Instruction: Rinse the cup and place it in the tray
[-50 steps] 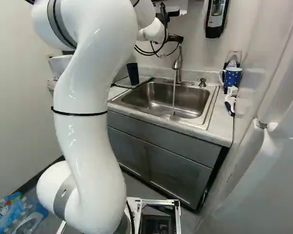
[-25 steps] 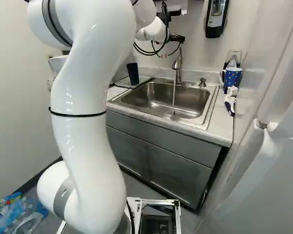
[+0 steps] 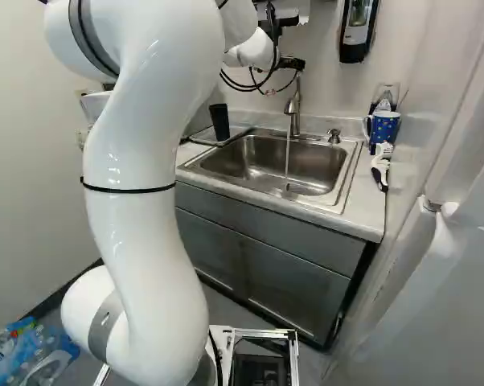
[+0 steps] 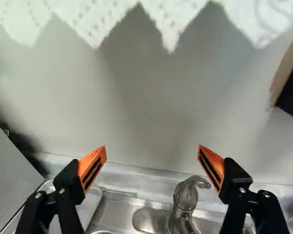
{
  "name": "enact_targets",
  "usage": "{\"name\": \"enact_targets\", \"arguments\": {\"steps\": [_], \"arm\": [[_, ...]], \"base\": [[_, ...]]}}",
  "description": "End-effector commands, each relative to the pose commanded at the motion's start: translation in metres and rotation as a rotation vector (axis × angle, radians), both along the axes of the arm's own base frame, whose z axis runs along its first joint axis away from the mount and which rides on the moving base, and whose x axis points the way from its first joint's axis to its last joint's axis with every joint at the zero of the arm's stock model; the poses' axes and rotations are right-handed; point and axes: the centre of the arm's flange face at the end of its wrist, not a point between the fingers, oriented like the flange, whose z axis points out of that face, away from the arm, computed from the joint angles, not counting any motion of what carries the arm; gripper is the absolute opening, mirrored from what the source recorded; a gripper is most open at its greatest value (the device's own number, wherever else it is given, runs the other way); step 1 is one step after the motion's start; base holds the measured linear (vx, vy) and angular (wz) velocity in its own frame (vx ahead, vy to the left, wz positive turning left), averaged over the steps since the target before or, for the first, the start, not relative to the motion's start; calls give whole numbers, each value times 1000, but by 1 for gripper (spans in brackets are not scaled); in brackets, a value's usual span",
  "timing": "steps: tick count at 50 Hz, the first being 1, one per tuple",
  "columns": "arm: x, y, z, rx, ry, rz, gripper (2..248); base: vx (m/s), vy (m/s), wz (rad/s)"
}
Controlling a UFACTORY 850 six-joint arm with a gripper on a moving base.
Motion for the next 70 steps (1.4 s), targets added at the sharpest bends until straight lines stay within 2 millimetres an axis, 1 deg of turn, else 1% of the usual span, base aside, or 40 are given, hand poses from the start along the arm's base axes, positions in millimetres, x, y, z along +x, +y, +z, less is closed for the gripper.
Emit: {"name": "enact_targets", "arguments": {"steps": [34, 51, 70], "arm": [[-1, 2, -5, 16, 59, 0, 247], [-7, 12, -7, 26, 96, 10, 247], [-13, 17, -10, 36, 136, 13, 247]], "base": [[0, 0, 0], [0, 0, 0], [0, 0, 0]]}}
